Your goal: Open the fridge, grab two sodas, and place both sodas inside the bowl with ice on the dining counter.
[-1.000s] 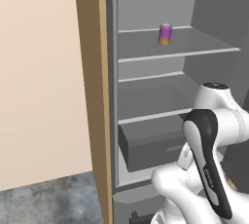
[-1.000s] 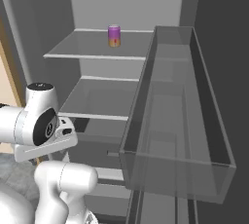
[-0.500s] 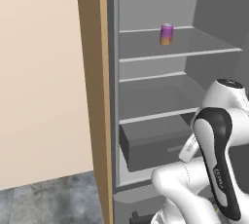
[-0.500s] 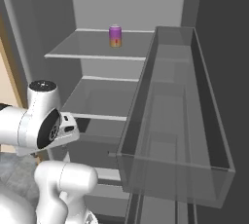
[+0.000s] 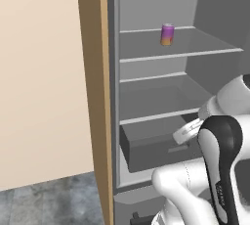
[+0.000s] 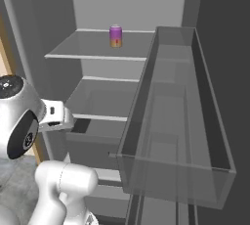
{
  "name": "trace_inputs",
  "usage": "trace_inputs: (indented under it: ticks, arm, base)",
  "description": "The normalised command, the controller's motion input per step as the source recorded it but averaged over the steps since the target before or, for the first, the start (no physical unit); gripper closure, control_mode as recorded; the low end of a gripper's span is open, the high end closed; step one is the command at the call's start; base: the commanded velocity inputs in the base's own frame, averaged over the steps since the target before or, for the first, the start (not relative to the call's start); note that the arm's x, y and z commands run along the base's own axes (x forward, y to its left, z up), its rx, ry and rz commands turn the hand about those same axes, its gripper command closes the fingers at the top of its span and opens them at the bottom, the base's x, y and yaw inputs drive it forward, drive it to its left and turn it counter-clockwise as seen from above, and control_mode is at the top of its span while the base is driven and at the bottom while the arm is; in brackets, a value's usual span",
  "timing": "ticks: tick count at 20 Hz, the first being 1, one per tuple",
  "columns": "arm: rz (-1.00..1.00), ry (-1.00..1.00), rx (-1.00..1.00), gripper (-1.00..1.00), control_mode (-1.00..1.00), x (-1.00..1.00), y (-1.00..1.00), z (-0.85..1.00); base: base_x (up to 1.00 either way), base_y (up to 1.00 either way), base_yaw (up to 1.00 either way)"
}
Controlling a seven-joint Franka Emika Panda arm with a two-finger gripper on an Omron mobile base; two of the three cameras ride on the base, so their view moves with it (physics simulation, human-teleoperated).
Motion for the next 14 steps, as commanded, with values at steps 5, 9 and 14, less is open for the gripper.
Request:
trace_inputs:
  ticks: [5, 9, 14]
  arm:
    - [-0.29, -0.38, 0.03, -1.00, -1.00, 0.16, 0.02, 0.58]
    - [-0.16, -0.34, 0.02, -1.00, -1.00, 0.37, -0.10, 0.55]
    - [-0.07, -0.28, 0.00, -1.00, -1.00, 0.49, -0.29, 0.53]
  base:
    - [0.00, 0.00, 0.00]
    - [0.00, 0.00, 0.00]
    - [0.00, 0.00, 0.00]
